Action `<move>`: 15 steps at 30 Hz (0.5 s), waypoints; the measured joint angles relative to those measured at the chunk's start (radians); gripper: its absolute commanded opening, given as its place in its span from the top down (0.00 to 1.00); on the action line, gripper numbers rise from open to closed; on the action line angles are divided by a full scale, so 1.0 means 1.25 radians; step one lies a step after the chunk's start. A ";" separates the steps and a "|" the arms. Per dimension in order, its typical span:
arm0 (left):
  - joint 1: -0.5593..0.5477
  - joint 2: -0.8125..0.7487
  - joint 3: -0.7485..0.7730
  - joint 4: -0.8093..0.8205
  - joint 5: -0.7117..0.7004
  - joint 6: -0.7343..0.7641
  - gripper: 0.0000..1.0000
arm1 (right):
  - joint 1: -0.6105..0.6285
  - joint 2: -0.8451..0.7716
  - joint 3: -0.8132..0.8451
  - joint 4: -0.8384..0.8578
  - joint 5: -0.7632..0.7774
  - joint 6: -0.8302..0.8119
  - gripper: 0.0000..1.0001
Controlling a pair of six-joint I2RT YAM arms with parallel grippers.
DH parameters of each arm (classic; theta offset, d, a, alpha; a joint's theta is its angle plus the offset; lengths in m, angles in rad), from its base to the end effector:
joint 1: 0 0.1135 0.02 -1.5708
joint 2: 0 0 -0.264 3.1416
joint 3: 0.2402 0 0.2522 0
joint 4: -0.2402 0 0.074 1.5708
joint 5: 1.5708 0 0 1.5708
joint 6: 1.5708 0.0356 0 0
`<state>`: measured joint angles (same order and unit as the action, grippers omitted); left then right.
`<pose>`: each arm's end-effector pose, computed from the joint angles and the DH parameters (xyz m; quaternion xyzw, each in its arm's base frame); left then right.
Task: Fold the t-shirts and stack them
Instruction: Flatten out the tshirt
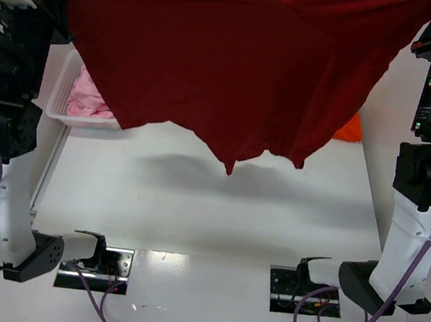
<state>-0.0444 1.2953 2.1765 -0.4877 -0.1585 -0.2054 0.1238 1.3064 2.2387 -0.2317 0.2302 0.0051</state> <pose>0.1587 -0.0014 0.6366 -0.1101 0.5464 -0.0597 0.8281 0.1319 0.0082 0.6708 0.0791 0.4241 0.0097 0.9021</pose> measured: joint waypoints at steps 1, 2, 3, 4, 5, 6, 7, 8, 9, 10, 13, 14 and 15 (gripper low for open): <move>0.000 -0.021 -0.036 0.015 0.000 0.000 1.00 | 0.000 0.001 0.001 0.001 -0.004 0.001 0.99; 0.000 -0.049 -0.090 0.018 0.000 -0.001 1.00 | 0.000 0.004 0.002 0.001 -0.008 0.001 0.99; 0.000 -0.055 -0.109 0.016 0.001 -0.002 1.00 | 0.000 0.011 0.004 0.004 -0.014 0.002 0.99; 0.000 -0.057 -0.127 0.015 0.002 -0.002 1.00 | 0.000 0.019 0.008 0.004 -0.017 0.003 0.99; 0.000 -0.068 -0.161 0.034 0.006 -0.002 1.00 | 0.000 0.042 0.027 0.012 -0.023 0.005 0.99; 0.000 -0.076 -0.194 0.033 0.007 -0.002 1.00 | 0.000 0.049 0.031 0.013 -0.026 0.005 0.99; 0.000 -0.081 -0.242 0.028 0.009 -0.002 1.00 | 0.000 0.083 0.070 0.011 -0.032 0.008 0.99; 0.000 -0.082 -0.288 0.027 0.013 -0.004 1.00 | 0.000 0.104 0.089 0.014 -0.038 0.011 0.99; 0.000 -0.081 -0.306 0.020 0.015 -0.004 1.00 | 0.000 0.122 0.107 0.007 -0.046 0.016 0.99; 0.000 -0.078 -0.327 0.007 0.017 -0.005 1.00 | 0.000 0.138 0.125 0.006 -0.052 0.019 0.99; 0.000 -0.079 -0.318 -0.004 0.001 -0.002 1.00 | 0.000 0.183 0.191 0.004 -0.070 0.030 0.99; 0.000 -0.079 -0.302 -0.002 -0.009 0.001 1.00 | 0.000 0.184 0.202 0.002 -0.074 0.031 0.99; 0.000 -0.079 -0.282 0.003 -0.022 0.006 1.00 | 0.000 0.184 0.217 0.002 -0.083 0.034 0.99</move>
<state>-0.0444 1.1961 1.8244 -0.4835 -0.1860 -0.1978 0.1242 1.5364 2.5099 -0.2291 0.1265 0.0483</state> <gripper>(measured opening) 0.011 0.011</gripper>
